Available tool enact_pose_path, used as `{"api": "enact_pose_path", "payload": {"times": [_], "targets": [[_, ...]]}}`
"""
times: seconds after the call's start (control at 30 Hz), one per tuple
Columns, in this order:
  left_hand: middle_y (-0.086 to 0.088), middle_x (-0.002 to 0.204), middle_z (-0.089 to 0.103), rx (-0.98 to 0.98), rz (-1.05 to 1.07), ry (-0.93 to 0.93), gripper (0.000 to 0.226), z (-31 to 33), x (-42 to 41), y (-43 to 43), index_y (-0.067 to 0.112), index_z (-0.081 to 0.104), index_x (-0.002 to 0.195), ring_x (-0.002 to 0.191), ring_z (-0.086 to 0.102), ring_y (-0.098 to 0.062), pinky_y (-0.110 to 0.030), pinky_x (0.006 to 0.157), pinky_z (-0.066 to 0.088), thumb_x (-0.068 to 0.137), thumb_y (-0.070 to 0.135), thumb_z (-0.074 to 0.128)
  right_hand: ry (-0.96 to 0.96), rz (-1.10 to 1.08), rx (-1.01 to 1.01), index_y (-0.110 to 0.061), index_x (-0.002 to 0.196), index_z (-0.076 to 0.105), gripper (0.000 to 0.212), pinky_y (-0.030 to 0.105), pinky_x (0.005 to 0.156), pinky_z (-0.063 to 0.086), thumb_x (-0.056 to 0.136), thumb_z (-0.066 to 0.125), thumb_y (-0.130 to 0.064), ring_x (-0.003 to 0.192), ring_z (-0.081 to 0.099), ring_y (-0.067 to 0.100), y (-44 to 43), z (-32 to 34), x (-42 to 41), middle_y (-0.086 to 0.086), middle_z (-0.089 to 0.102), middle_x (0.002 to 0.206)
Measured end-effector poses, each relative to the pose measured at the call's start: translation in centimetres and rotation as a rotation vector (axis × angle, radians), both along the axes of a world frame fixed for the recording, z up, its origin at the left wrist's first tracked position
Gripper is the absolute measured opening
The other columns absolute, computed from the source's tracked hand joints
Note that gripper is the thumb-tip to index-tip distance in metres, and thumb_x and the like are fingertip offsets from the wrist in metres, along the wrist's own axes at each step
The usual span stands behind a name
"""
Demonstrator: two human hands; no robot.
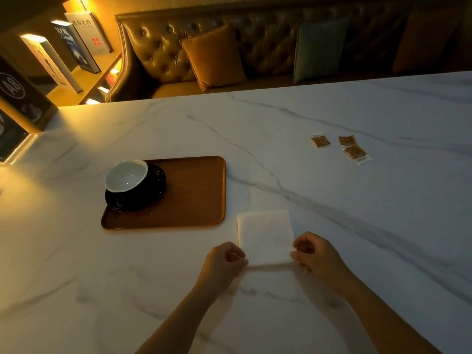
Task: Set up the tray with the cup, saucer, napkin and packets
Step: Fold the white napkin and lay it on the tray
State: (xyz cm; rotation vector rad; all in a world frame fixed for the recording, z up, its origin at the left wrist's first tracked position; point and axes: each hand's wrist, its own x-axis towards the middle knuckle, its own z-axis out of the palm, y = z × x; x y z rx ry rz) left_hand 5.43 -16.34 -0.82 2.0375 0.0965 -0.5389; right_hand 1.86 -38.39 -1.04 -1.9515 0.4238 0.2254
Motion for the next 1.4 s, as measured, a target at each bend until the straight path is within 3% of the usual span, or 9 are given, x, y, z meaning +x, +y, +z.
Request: {"api": "enact_pose_path", "payload": {"times": [0.17, 0.37, 0.6, 0.73, 0.87, 0.97, 1.07, 1.2, 1.4], "targets": [[-0.002, 0.082, 0.065, 0.261, -0.182, -0.082, 0.011, 0.5, 0.1, 0.0, 0.020, 0.061, 0.086, 0.073, 0.061, -0.017, -0.032, 0.070, 0.052, 0.086, 0.031, 0.058, 0.047, 0.078, -0.116, -0.021, 0.076, 0.058, 0.012, 0.021, 0.053, 0.045, 0.078, 0.066, -0.014, 0.058, 0.057, 0.012, 0.1, -0.3, 0.1, 0.004, 0.063, 0.076], [-0.004, 0.113, 0.065, 0.488, -0.225, -0.643, 0.028, 0.6, 0.4, -1.8, 0.017, 0.060, 0.110, 0.102, 0.059, -0.022, -0.031, 0.085, 0.046, 0.091, 0.031, 0.045, -0.247, 0.147, -0.558, -0.008, 0.104, 0.061, 0.023, 0.035, 0.083, 0.042, 0.085, 0.060, -0.019, 0.099, 0.057, 0.029, 0.7, 0.4, 1.2, 0.010, 0.062, 0.108], [0.000, 0.156, -0.003, 0.639, -0.520, -0.646, 0.058, -2.7, 2.3, -3.8, 0.020, -0.001, 0.144, 0.141, -0.013, -0.016, -0.038, 0.113, -0.015, 0.095, 0.047, 0.013, -0.345, 0.441, -0.882, -0.006, 0.122, 0.056, 0.050, 0.043, 0.091, 0.050, 0.094, 0.027, -0.036, 0.119, 0.056, 0.023, 3.9, 0.6, 3.3, 0.009, 0.060, 0.128], [-0.005, 0.147, 0.038, 0.787, -0.523, -0.646, 0.058, -2.8, 2.2, -3.4, 0.016, 0.034, 0.140, 0.136, 0.032, -0.021, -0.037, 0.116, 0.007, 0.092, 0.048, 0.025, -0.151, 0.487, -0.914, -0.011, 0.124, 0.056, 0.069, 0.046, 0.093, 0.049, 0.095, 0.003, -0.044, 0.121, 0.054, 0.019, 3.6, -0.5, 3.5, 0.005, 0.060, 0.129], [-0.002, 0.155, 0.015, 0.705, -0.553, -0.625, 0.064, -3.6, 2.7, -2.8, 0.022, 0.013, 0.146, 0.143, 0.006, -0.021, -0.035, 0.116, -0.007, 0.090, 0.055, 0.014, -0.040, 0.495, -0.940, -0.010, 0.126, 0.055, 0.074, 0.047, 0.093, 0.048, 0.093, 0.002, -0.051, 0.121, 0.054, 0.018, 3.5, -1.2, 3.7, 0.005, 0.059, 0.131], [-0.003, 0.150, 0.032, 0.767, -0.569, -0.574, 0.061, -3.0, 2.8, -2.7, 0.021, 0.027, 0.143, 0.139, 0.024, -0.022, -0.034, 0.112, 0.004, 0.091, 0.053, 0.022, -0.057, 0.491, -0.951, -0.011, 0.126, 0.055, 0.075, 0.045, 0.093, 0.049, 0.092, 0.001, -0.052, 0.121, 0.054, 0.018, 3.4, -1.6, 3.9, 0.004, 0.059, 0.131], [0.000, 0.157, 0.000, 0.646, -0.586, -0.552, 0.063, -3.5, 3.0, -2.8, 0.024, 0.001, 0.145, 0.141, -0.013, -0.019, -0.029, 0.112, -0.016, 0.092, 0.055, 0.019, -0.094, 0.485, -0.974, -0.011, 0.125, 0.055, 0.074, 0.043, 0.091, 0.050, 0.093, 0.002, -0.051, 0.120, 0.055, 0.017, 3.2, -1.6, 4.1, 0.004, 0.059, 0.130], [-0.007, 0.157, 0.006, 0.466, -0.381, -0.395, 0.069, -2.8, 3.5, -3.2, 0.022, 0.014, 0.145, 0.144, 0.007, -0.023, -0.037, 0.116, 0.009, 0.089, 0.049, 0.042, -0.093, 0.441, -0.758, -0.014, 0.141, 0.029, 0.058, 0.035, 0.112, 0.020, 0.093, 0.035, -0.045, 0.142, 0.019, 0.016, 2.4, -1.8, 5.0, 0.002, 0.020, 0.155], [-0.014, 0.142, 0.035, 0.406, 0.001, -0.191, 0.090, -1.0, 3.6, -4.2, 0.007, 0.016, 0.140, 0.131, 0.035, -0.031, -0.041, 0.104, 0.036, 0.075, 0.041, 0.069, 0.093, -0.051, -0.554, -0.010, 0.117, 0.047, 0.047, 0.041, 0.092, 0.039, 0.081, 0.061, -0.037, 0.107, 0.053, 0.030, 2.3, -0.1, 5.2, 0.012, 0.057, 0.117]]}}
